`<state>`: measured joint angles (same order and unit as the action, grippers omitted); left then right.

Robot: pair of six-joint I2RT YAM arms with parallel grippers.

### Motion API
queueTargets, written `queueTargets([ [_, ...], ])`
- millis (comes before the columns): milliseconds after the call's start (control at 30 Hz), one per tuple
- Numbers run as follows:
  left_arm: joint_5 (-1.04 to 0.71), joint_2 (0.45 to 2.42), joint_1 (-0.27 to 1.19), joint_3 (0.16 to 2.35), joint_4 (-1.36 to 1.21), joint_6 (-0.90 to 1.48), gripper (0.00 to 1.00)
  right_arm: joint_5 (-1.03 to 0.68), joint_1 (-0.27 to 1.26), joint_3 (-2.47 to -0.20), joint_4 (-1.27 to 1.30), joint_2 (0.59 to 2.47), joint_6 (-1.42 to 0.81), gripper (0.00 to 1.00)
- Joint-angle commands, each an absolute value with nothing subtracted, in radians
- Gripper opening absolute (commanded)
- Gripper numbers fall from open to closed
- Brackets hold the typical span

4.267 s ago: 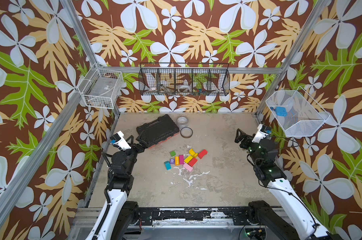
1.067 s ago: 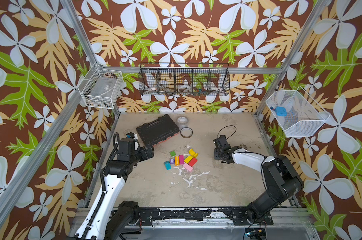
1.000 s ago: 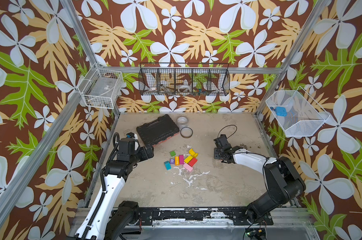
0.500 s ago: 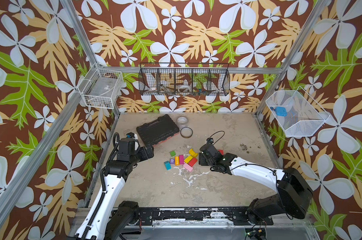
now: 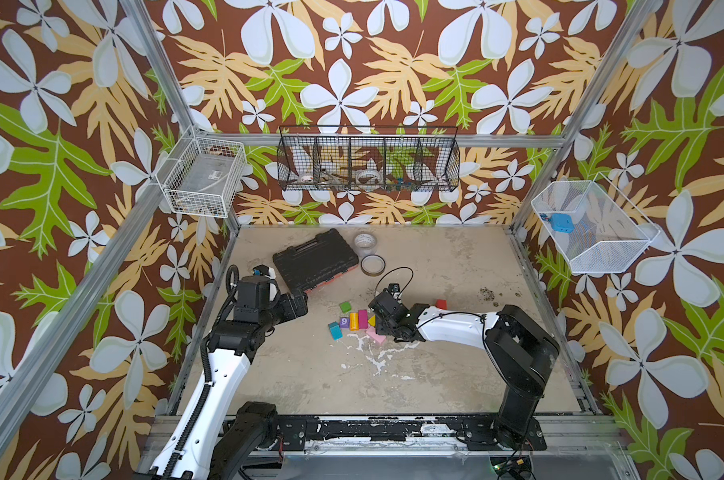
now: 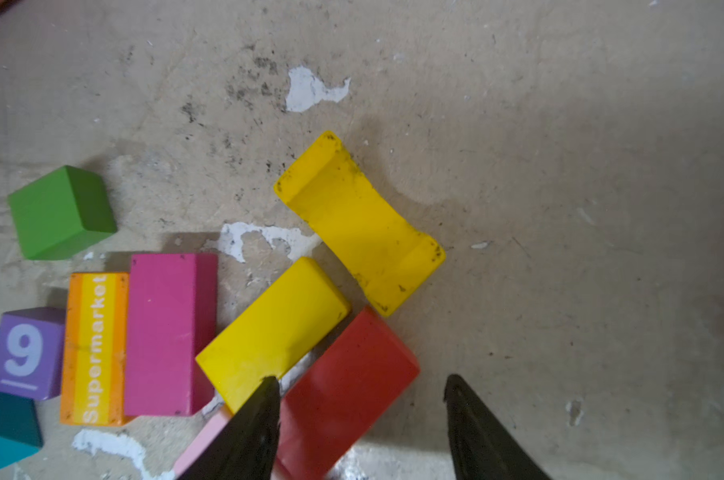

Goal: Build the wood block tower
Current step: 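Lift the red block with the right gripper and carry it farther from the robot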

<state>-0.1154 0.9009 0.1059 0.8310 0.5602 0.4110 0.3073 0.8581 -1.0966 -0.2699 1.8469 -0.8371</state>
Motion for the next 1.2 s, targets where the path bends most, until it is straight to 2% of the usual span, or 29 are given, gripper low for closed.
queueTargets([
  [0, -0.124, 0.901, 0.106, 0.839, 0.555, 0.408, 0.97, 0.344, 0.861, -1.112, -0.302, 1.869, -0.847, 0.63],
  [100, -0.123, 0.9, 0.104, 0.839, 0.555, 0.408, 0.97, 0.37, 0.861, -1.105, -0.32, 1.875, -0.848, 0.62],
  [233, -0.123, 0.9, 0.106, 0.839, 0.554, 0.408, 0.97, 0.391, 0.861, -1.069, -0.319, 1.846, -0.851, 0.55],
  [500, -0.123, 0.894, 0.106, 0.839, 0.554, 0.408, 0.97, 0.394, 0.861, -1.035, -0.309, 1.811, -0.828, 0.48],
  [667, -0.121, 0.894, 0.106, 0.839, 0.554, 0.408, 0.97, 0.384, 0.855, -1.03, -0.308, 1.797, -0.8, 0.39],
  [733, -0.121, 0.893, 0.106, 0.839, 0.554, 0.408, 0.97, 0.379, 0.851, -1.021, -0.304, 1.782, -0.79, 0.4],
  [833, -0.122, 0.893, 0.107, 0.839, 0.554, 0.408, 0.97, 0.375, 0.848, -1.011, -0.302, 1.773, -0.781, 0.49],
  [900, -0.123, 0.892, 0.105, 0.839, 0.554, 0.408, 0.97, 0.362, 0.843, -1.009, -0.297, 1.78, -0.778, 0.51],
  [1067, -0.146, 0.895, 0.11, 0.838, 0.551, 0.404, 0.98, 0.331, 0.833, -1.023, -0.281, 1.817, -0.762, 0.48],
  [1167, -0.203, 0.913, 0.139, 0.834, 0.542, 0.387, 0.98, 0.319, 0.83, -1.034, -0.279, 1.831, -0.756, 0.43],
])
